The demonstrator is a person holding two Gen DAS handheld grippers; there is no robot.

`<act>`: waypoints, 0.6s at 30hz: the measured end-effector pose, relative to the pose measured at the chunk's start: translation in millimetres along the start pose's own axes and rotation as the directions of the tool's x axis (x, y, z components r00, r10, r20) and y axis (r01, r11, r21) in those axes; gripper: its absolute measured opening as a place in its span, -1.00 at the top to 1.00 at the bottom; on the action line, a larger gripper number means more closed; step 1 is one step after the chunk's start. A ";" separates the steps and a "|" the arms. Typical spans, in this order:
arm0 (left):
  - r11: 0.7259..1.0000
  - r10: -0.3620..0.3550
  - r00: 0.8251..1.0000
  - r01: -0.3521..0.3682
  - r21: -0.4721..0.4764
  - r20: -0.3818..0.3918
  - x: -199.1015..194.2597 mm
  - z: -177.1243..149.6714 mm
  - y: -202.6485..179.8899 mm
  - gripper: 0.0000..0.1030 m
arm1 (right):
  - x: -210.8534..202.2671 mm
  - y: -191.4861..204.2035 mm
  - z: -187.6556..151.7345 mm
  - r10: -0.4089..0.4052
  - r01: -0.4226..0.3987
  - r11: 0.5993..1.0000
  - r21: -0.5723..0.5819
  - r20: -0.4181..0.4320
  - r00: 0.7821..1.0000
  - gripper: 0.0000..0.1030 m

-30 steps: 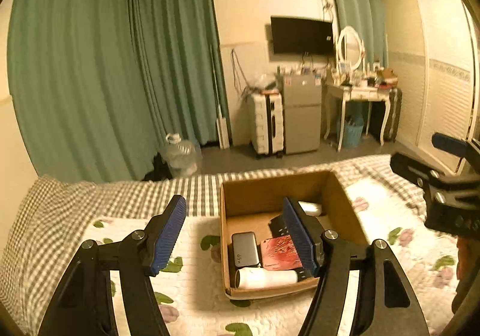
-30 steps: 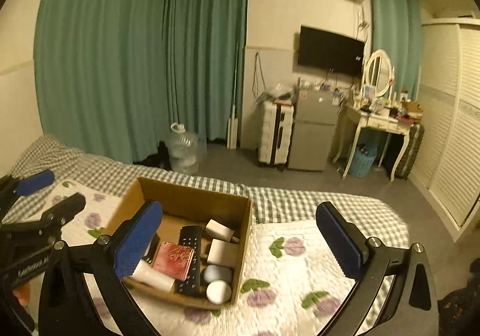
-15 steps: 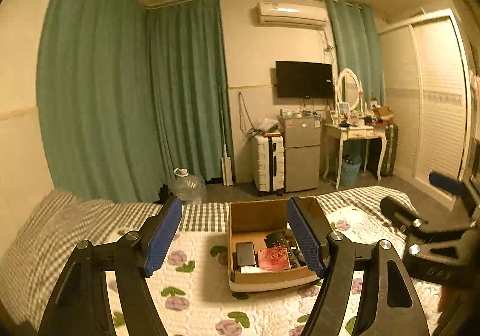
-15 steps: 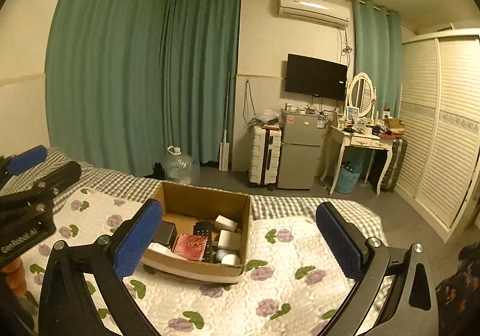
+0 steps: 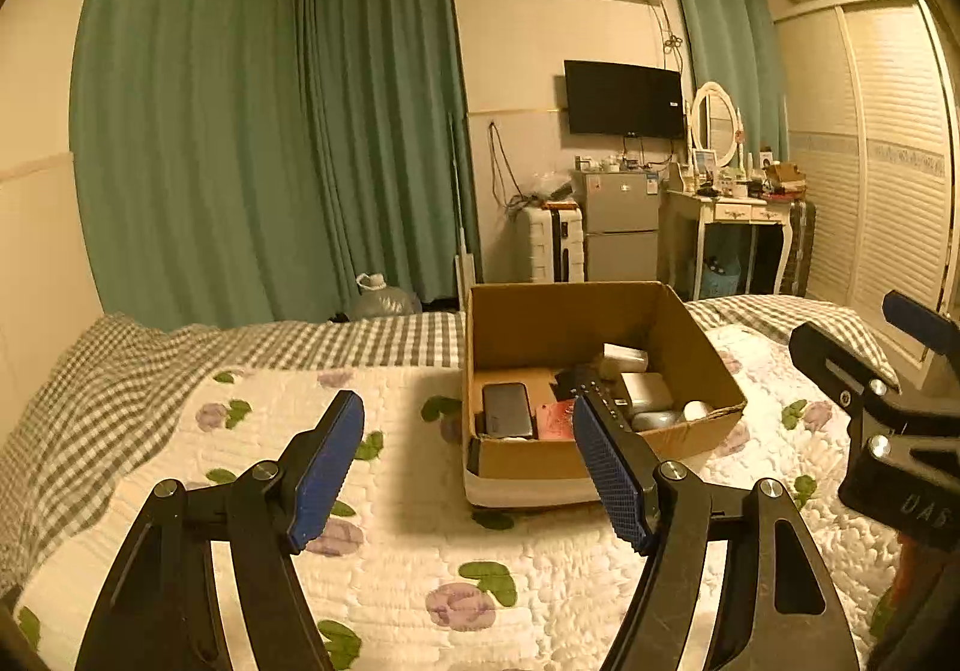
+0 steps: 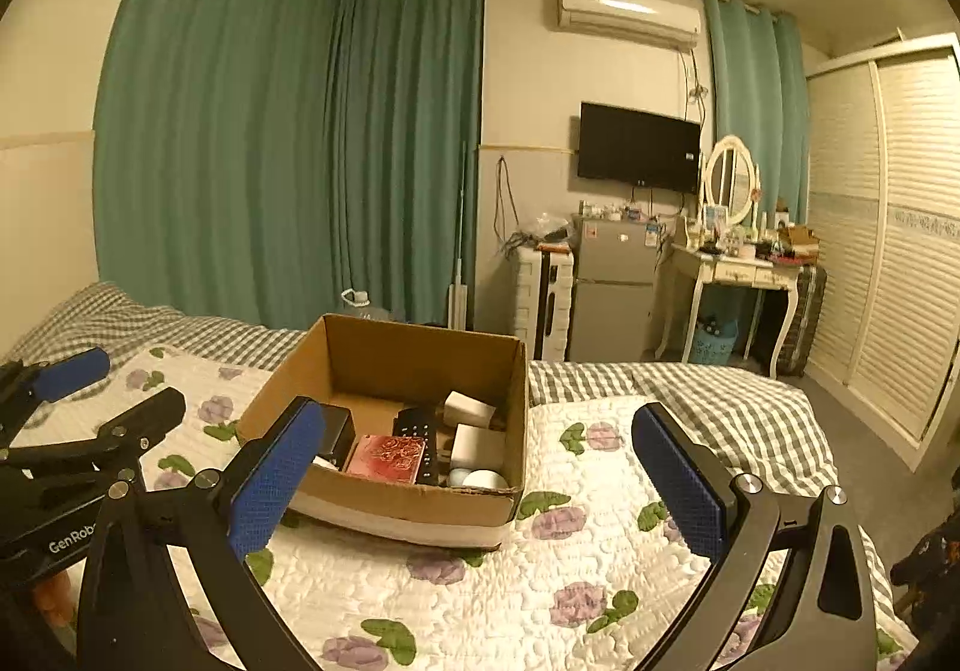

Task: Organize rigid objects

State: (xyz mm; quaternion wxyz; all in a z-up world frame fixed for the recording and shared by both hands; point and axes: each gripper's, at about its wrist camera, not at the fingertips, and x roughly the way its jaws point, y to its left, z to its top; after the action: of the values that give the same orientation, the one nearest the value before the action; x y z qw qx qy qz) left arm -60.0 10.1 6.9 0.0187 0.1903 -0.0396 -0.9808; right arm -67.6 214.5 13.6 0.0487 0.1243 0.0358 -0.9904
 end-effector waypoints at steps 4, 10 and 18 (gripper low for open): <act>1.000 0.002 1.000 -0.002 -0.005 0.016 -5.8 -1.2 -1.4 -0.46 | 1.5 0.8 -4.5 -0.003 0.003 1.000 -0.004 0.000 1.000 -1.00; 1.000 -0.002 1.000 0.001 0.005 0.026 -13.7 -1.9 -2.9 -0.46 | 2.8 -3.6 -7.0 -0.002 0.003 1.000 0.024 -0.022 1.000 -1.00; 1.000 -0.005 1.000 0.005 0.008 0.017 -14.4 -3.9 -4.6 -0.46 | 8.5 -5.0 -6.8 -0.002 0.003 0.999 0.040 -0.045 0.999 -1.00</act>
State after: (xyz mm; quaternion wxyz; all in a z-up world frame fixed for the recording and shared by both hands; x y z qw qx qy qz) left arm -45.4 15.2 8.3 0.0151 0.1820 -0.0434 -0.9822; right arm -74.7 219.3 5.2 0.0442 0.1476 0.0175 -0.9879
